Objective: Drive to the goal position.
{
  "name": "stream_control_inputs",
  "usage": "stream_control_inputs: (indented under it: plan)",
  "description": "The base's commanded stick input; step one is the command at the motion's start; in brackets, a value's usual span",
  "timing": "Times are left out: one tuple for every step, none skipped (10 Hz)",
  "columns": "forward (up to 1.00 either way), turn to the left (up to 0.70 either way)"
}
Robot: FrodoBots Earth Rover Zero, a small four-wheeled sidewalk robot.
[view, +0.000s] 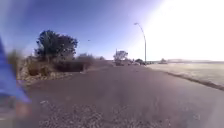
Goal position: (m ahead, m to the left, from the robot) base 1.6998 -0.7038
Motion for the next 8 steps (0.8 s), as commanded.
stream_control_inputs:
  plan:
    - [0.7, -0.05]
    - [0.7, 0.0]
    - [0.7, 0.0]
    - [0.7, 0.0]
    - [0.7, 0.0]
    - [0.7, 0.0]
    - [0.7, 0.0]
    - [0.7, 0.0]
